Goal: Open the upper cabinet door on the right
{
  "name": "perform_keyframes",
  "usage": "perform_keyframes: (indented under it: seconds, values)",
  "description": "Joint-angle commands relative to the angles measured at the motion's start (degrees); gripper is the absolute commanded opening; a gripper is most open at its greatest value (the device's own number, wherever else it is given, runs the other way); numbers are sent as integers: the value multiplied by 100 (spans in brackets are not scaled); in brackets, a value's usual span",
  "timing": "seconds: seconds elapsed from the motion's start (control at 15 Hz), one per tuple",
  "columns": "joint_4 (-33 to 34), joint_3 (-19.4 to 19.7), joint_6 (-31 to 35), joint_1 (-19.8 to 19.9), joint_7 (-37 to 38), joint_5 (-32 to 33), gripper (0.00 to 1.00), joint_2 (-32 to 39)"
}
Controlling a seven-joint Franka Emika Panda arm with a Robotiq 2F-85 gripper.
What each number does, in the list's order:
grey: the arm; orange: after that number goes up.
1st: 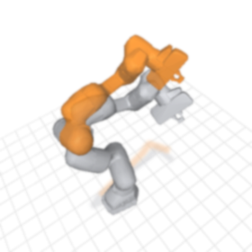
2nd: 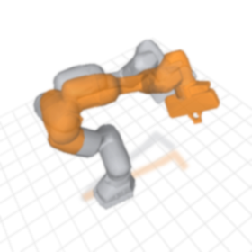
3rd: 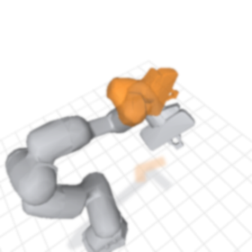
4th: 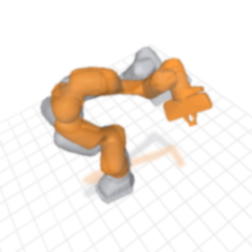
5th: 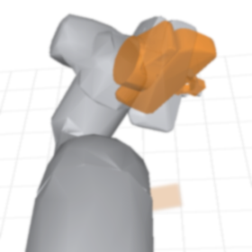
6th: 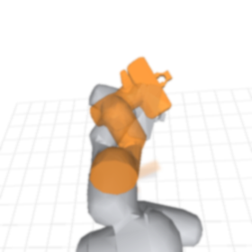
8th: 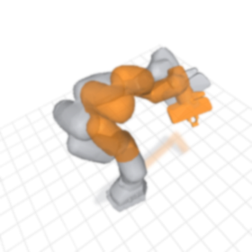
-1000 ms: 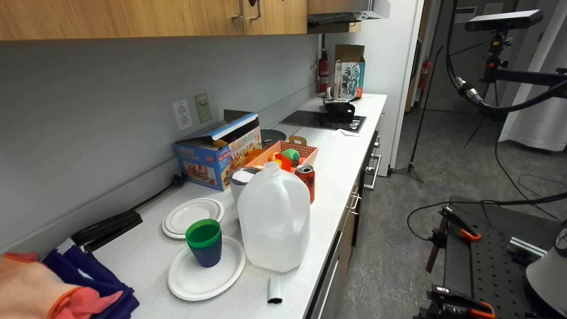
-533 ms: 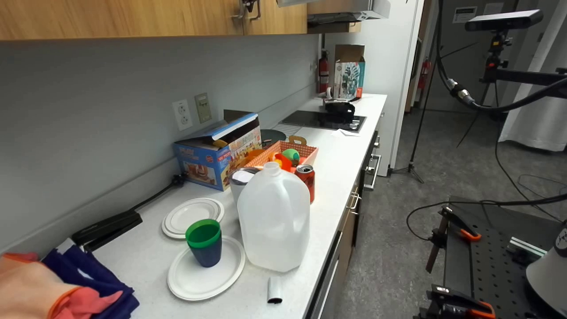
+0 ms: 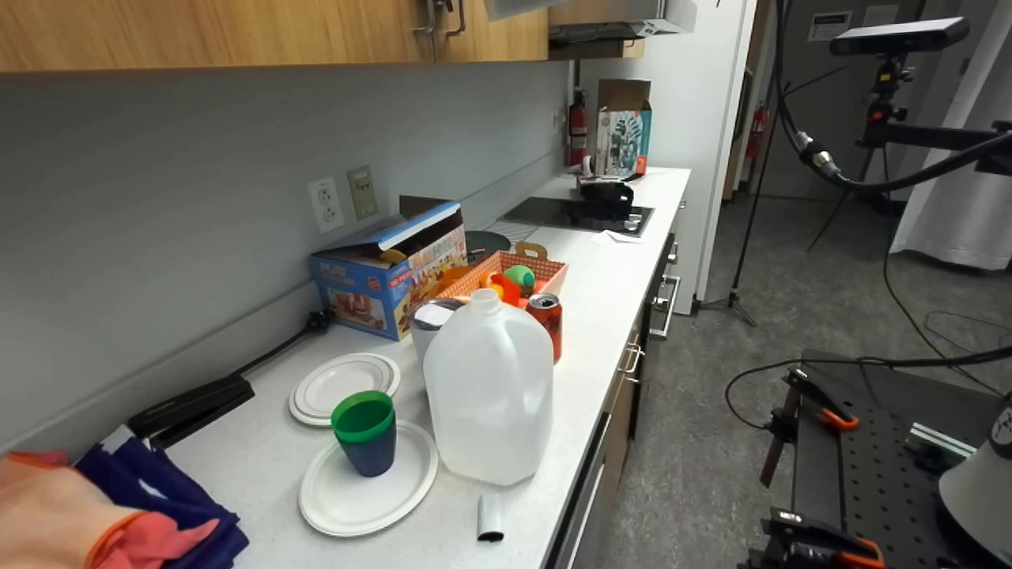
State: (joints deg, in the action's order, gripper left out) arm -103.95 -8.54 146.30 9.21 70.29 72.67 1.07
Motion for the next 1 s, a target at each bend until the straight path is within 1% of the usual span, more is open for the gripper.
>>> perform_keyframes:
  seconds: [0.0,0.2,0.27,0.4,0.6,0.93]
  values:
    - [377,242,-737,-444,-91,87,100,169]
    - [459,298,-1386,-661,-496,-73,100,173]
    - [172,603,-1015,-414,-961,-315,100,-195]
    - [99,753,-969,-387,-1354,-520,100,-292]
    - [32,881,-901,-384,-1810,-766,100,-386]
    - [-96,951,-1070,-412,-2391,-1152,100,-592]
